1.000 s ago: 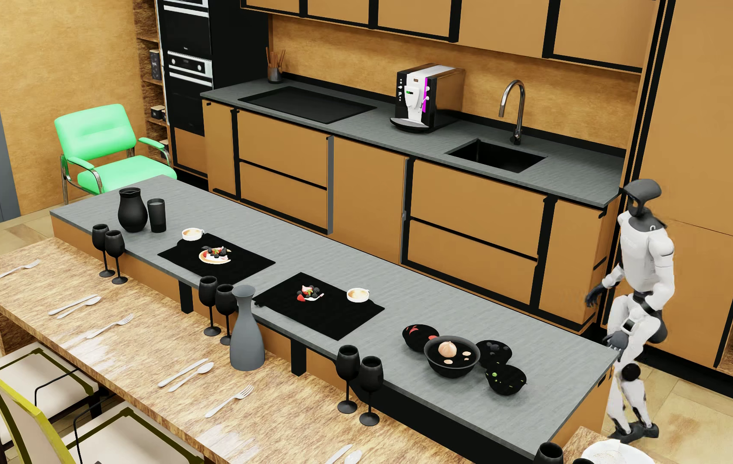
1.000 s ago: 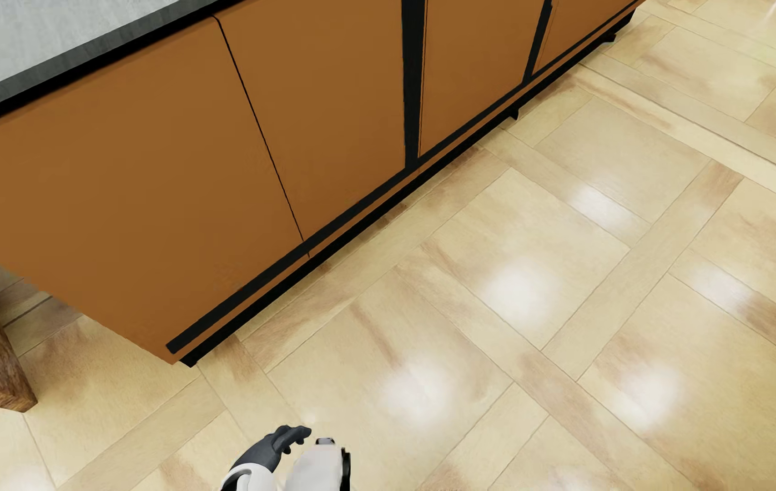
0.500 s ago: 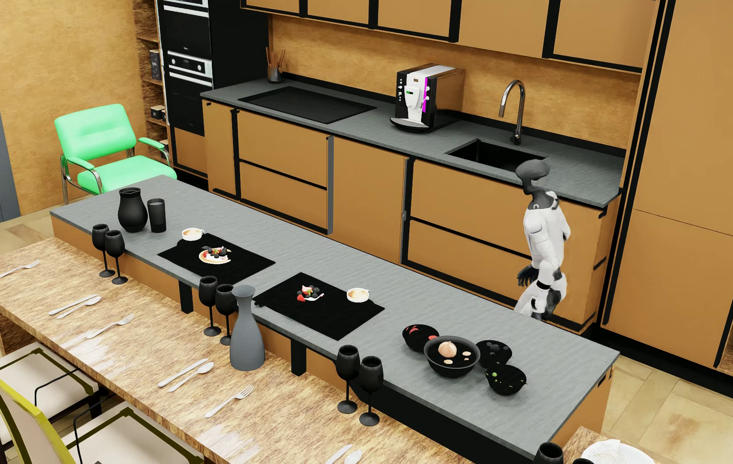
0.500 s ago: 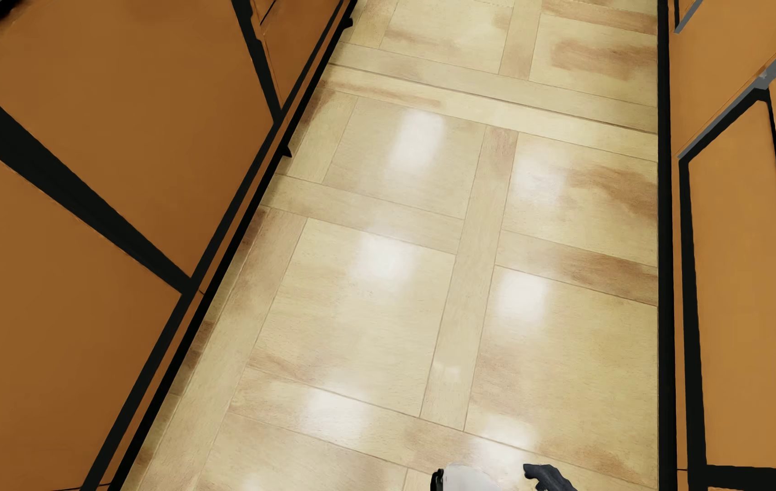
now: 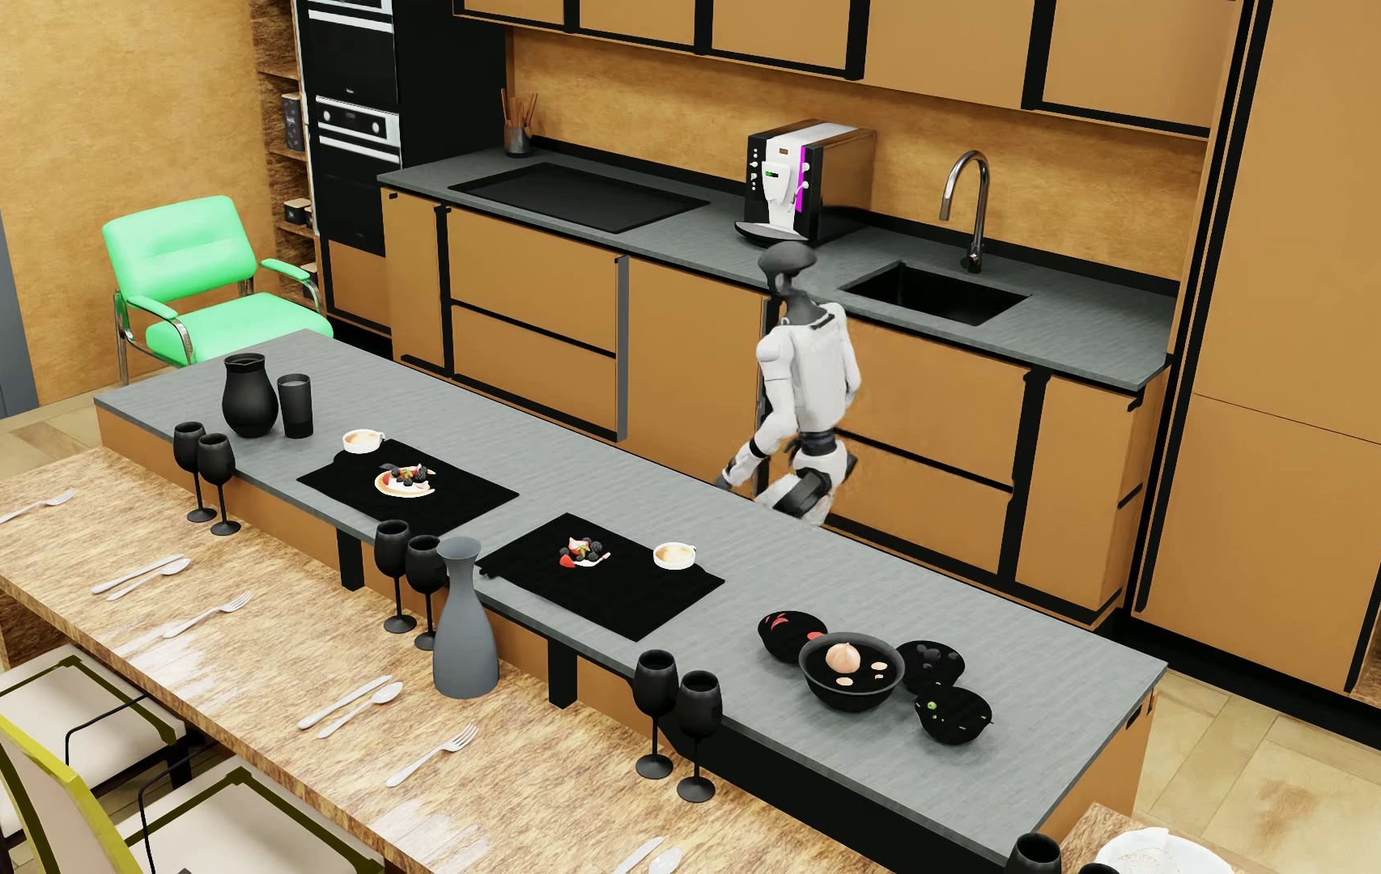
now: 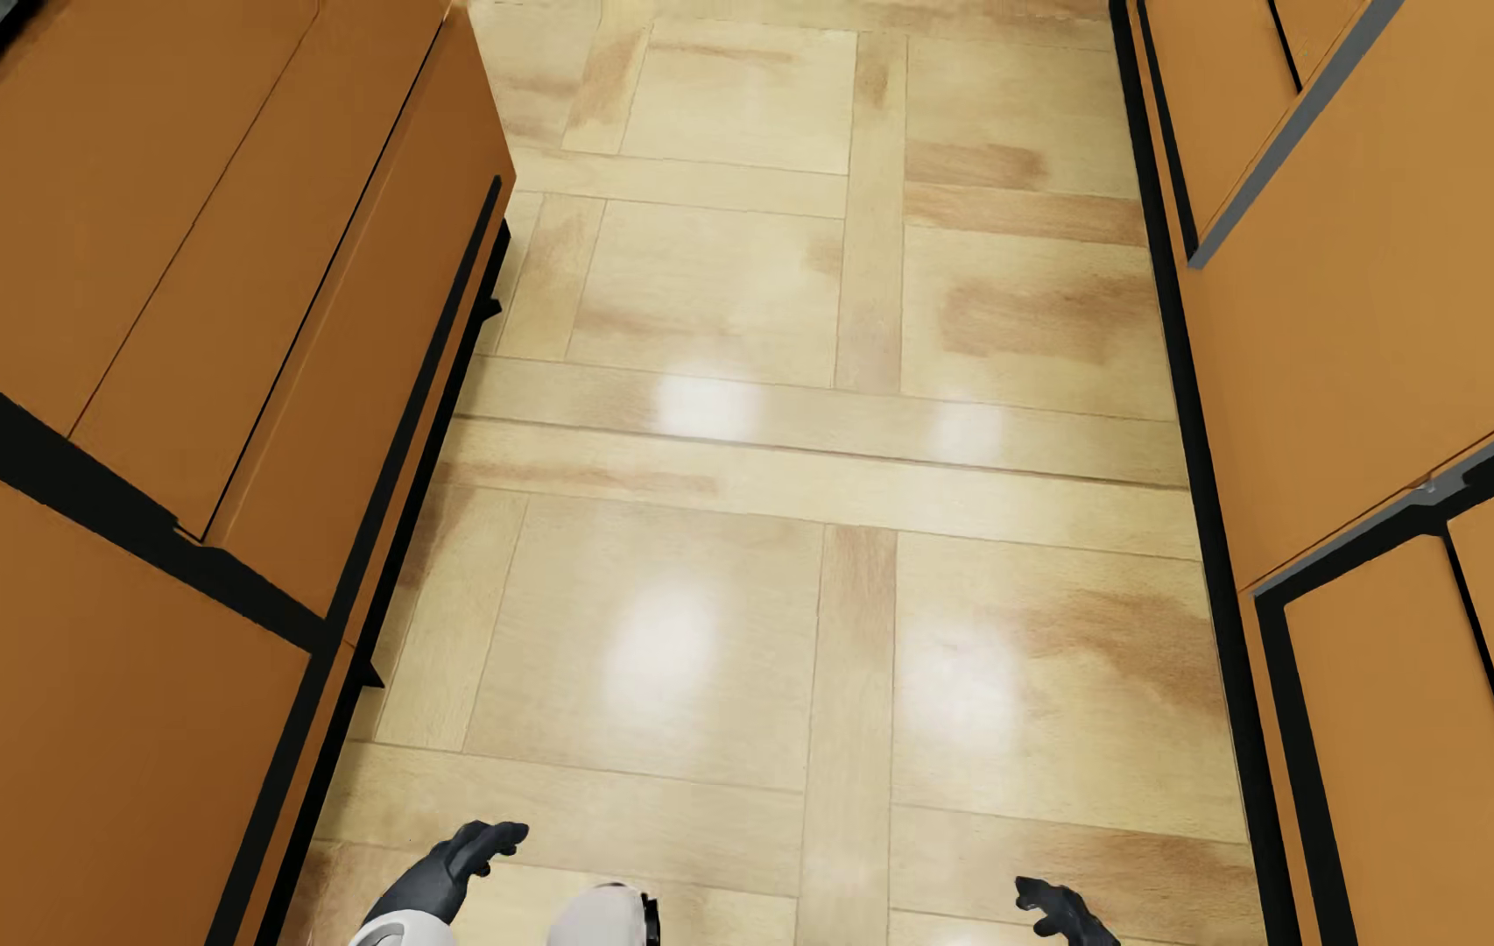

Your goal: Walk towards the green officechair

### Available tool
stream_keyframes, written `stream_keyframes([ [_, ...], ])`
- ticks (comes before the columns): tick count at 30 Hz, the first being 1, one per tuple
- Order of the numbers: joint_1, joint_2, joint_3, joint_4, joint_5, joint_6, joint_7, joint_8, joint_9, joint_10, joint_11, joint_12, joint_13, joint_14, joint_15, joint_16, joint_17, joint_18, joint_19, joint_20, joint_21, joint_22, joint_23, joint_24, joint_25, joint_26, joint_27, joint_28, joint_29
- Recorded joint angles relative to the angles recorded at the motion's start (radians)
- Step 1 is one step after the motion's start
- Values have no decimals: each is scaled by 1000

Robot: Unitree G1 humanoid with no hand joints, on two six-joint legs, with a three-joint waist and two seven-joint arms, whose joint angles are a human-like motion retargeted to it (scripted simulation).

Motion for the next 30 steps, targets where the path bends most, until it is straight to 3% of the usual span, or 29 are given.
stream_keyframes([
  [3,-194,192,54,-44,24,-21,19,70,-36,-475,-26,116,-175,3,-137,-12,-44,25,7,-31,252,81,-104,40,-102,14,-106,-137,152],
  [4,-201,257,72,-41,24,-24,4,87,-44,-719,-24,154,-222,-6,-178,-22,-65,-9,9,-16,325,106,-169,48,-107,22,-152,-148,164],
  [5,-187,328,89,-37,17,-27,-9,109,-52,-937,-27,189,-248,-14,-198,-45,-86,2,10,7,373,147,-228,53,-79,38,-186,-129,152],
  [6,-161,381,102,-16,4,-28,45,126,-58,-1035,10,221,-246,-33,-168,-72,-102,12,29,25,399,202,-270,64,-26,70,-199,-103,132],
  [7,-143,401,115,-7,-25,-31,92,138,-60,-957,109,244,-219,-12,-79,-104,-122,46,35,22,406,263,-299,87,35,108,-189,-100,117],
  [8,-135,364,125,-14,-67,-40,114,152,-56,-835,295,253,-172,83,136,-133,-150,152,65,-4,396,320,-323,115,89,130,-160,-131,103],
  [9,-113,277,127,-18,-107,-52,137,156,-49,-708,547,246,-113,66,383,-148,-170,157,141,-36,367,367,-334,134,128,125,-122,-183,77],
  [10,-72,159,117,-34,-180,-68,154,127,-42,-624,771,222,-55,-35,506,-150,-171,151,168,-58,321,402,-319,131,151,105,-74,-233,38],
  [12,95,-88,74,-89,-253,-94,164,73,-37,-643,960,130,14,-169,307,-129,-125,136,18,-77,209,438,-173,108,175,76,60,-254,-37],
  [14,311,-267,28,-139,-254,-97,145,-12,-54,-773,794,20,47,-240,172,-88,-93,114,6,-111,117,422,41,159,164,65,228,-181,-33],
  [15,402,-336,7,-155,-233,-92,132,-29,-64,-802,637,-43,82,-285,149,-65,-111,107,59,-134,102,393,119,181,140,48,276,-151,34],
  [16,480,-387,-12,-164,-206,-86,119,-18,-71,-806,437,-108,130,-339,147,-44,-140,98,95,-148,105,344,164,185,106,19,283,-132,130],
  [17,561,-414,-31,-158,-170,-81,95,34,-75,-819,190,-171,193,-380,195,-24,-160,84,120,-146,104,281,175,168,75,-16,258,-111,214],
  [18,655,-402,-48,-145,-151,-75,61,105,-78,-838,-82,-221,269,-406,227,-15,-165,66,154,-122,72,214,164,125,62,-48,232,-68,252],
  [19,747,-401,-61,-136,-171,-75,24,89,-77,-833,-210,-243,348,-402,178,-20,-150,52,179,-78,3,151,151,60,71,-76,226,2,241],
  [20,824,-378,-70,-113,-191,-78,-2,-5,-79,-811,-211,-241,409,-359,201,-21,-110,34,159,-30,-79,95,147,-8,91,-99,236,76,204],
  [21,855,-388,-81,-75,-206,-75,-18,-54,-76,-709,-56,-221,450,-221,391,-11,-62,32,149,4,-154,46,151,-55,108,-110,251,132,165],
  [22,822,-410,-90,-27,-174,-63,-43,-39,-66,-511,150,-188,459,-15,382,9,-16,-28,-9,30,-203,3,162,-74,109,-104,263,166,141],
  [23,720,-396,-92,25,-158,-50,-31,-57,-53,-242,299,-142,443,173,249,8,6,-67,-17,56,-228,-25,167,-78,93,-88,271,192,135],
  [24,574,-348,-85,73,-136,-34,-32,-74,-40,0,368,-103,408,163,146,-9,18,-22,-23,66,-231,-21,157,-78,63,-65,268,210,146],
  [25,414,-270,-70,83,-112,-21,-41,-87,-32,148,364,-84,368,75,85,-28,21,67,-25,42,-213,24,125,-68,22,-35,244,199,157],
  [27,155,-94,-32,54,-68,-13,5,-89,-35,124,292,-61,290,-52,25,-25,13,122,-21,-76,-149,182,14,-1,-64,23,146,46,127],
  [29,19,56,-3,-1,-42,-19,80,-74,-52,-217,284,40,201,-118,-62,14,2,151,-15,-160,-67,252,-110,84,-75,33,38,-137,93],
  [30,-16,121,10,-28,-42,-25,93,-75,-62,-461,312,112,166,-104,-143,31,-25,119,-12,-170,-19,229,-172,126,-45,28,-29,-188,106],
])
